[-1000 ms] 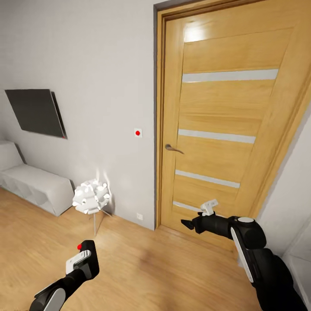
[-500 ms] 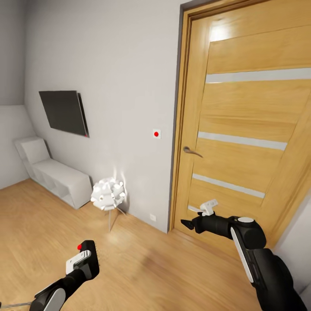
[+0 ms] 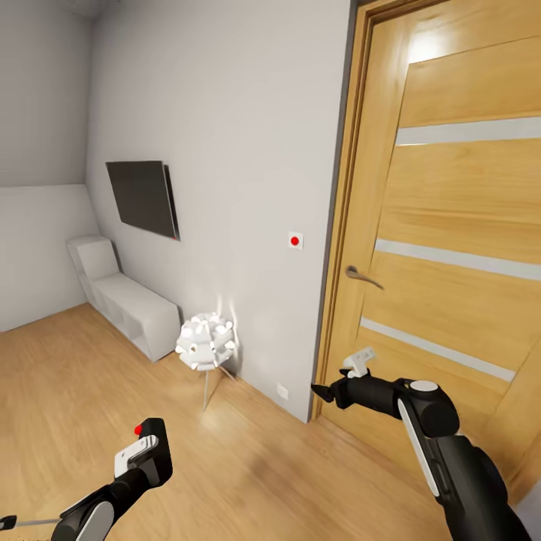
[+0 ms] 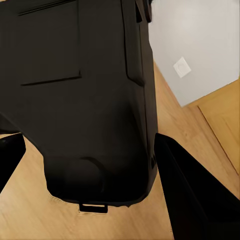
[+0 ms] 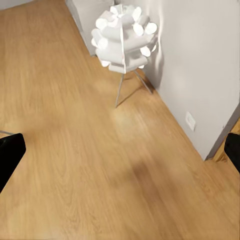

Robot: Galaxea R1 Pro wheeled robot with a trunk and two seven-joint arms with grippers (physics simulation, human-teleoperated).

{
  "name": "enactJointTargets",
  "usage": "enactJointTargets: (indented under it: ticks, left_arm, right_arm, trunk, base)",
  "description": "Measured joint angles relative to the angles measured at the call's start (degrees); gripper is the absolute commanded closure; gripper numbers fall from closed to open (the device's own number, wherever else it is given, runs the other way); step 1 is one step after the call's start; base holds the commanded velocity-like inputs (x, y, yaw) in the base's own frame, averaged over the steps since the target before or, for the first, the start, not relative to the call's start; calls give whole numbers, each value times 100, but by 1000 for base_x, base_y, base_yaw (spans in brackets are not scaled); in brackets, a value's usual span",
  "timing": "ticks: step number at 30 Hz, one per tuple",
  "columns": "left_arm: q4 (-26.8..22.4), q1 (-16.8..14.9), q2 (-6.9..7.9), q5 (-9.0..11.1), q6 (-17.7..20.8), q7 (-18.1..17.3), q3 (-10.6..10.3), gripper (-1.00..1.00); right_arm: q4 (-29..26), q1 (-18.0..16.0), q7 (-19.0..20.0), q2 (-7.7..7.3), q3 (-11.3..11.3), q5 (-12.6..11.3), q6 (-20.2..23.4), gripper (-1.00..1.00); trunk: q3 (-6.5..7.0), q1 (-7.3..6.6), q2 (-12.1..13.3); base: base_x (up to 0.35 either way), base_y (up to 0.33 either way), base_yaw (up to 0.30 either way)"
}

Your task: Attach the digital camera to the camera tripod in the bedroom.

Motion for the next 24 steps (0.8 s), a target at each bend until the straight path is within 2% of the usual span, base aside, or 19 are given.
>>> enactJointTargets:
  ticks: [14, 24]
  left_arm:
    - [0, 0, 0, 0, -2, 4, 3, 100]
    - [-1, 0, 2, 2, 0, 1, 4, 100]
  right_arm:
    - [0, 18, -1, 4, 99, 0, -51, -100]
    - [1, 27, 1, -3, 109, 1, -52, -100]
  trunk:
    - [54, 0, 0]
    - [88, 2, 1]
  base:
    - [260, -185, 253]
    - [88, -55, 261]
